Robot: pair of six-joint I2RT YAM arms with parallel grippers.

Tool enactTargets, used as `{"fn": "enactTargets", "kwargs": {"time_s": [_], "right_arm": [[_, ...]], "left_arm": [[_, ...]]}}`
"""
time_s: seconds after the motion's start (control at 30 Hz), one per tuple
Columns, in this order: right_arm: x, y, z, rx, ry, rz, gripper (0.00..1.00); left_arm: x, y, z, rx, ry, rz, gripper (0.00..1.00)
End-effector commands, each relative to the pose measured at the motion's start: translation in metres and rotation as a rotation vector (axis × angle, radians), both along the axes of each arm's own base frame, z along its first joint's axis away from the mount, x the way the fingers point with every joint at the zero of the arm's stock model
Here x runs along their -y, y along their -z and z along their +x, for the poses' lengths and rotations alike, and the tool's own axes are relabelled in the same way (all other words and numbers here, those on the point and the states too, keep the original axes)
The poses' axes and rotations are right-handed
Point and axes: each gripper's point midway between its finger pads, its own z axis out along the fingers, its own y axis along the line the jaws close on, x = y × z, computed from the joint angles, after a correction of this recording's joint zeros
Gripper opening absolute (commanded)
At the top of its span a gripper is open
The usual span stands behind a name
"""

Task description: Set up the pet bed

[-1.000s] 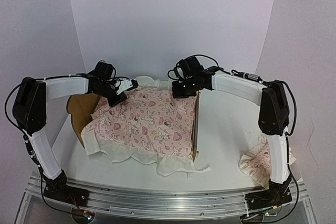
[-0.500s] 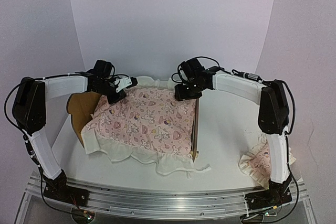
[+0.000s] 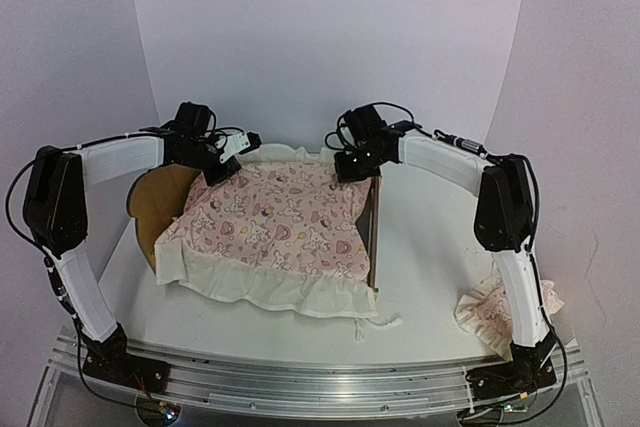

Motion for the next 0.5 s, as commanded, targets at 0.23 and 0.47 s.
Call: {"fn": "enactTargets", "kwargs": {"time_s": [0.23, 0.47], "right_arm": [[0.012, -0.027, 0.016, 0.069, 0.057, 0.025, 0.02], [0.02, -0.056, -0.013, 0.04, 0.04, 0.088, 0.48]], "left_arm": [[0.0, -0.011, 0.021, 0.072, -0.007, -0.009, 0.0], [-0.006, -0.007, 0.014, 0.068, 0.0, 0.033, 0.35]]}}
